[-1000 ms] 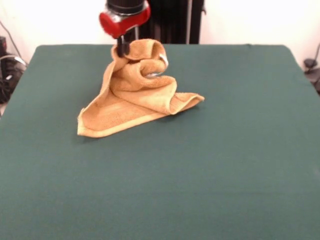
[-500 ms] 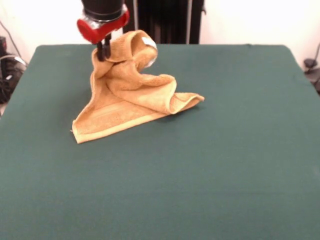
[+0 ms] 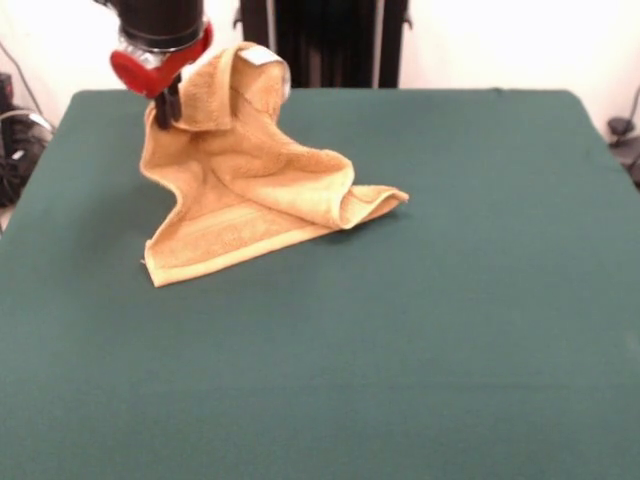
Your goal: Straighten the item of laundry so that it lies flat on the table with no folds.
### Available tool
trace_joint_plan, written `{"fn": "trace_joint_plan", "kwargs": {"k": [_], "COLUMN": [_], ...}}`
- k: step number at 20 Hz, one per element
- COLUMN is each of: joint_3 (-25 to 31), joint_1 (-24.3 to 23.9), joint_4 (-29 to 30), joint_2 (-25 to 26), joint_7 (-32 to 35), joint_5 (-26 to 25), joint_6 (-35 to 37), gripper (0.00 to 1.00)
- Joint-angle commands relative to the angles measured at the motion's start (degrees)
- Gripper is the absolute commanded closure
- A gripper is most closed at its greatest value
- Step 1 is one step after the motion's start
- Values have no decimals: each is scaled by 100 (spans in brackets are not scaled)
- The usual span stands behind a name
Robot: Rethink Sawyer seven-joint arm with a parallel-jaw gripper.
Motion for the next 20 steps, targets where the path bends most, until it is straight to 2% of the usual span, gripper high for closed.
{"fn": "trace_joint_plan", "kwargs": {"k": [1, 5, 12, 20], "joint_3": [561, 528, 551, 666], "joint_1": [44, -86, -494, -756], "joint_4": [-613, -642, -180, 211], "joint_2": [425, 285, -375, -784], "joint_7": [-2371, -2600, -2576, -2534], "joint_5": [-5, -11, 84, 122], "joint_6": [664, 604, 333, 104], "gripper": [100, 100, 100, 100]}}
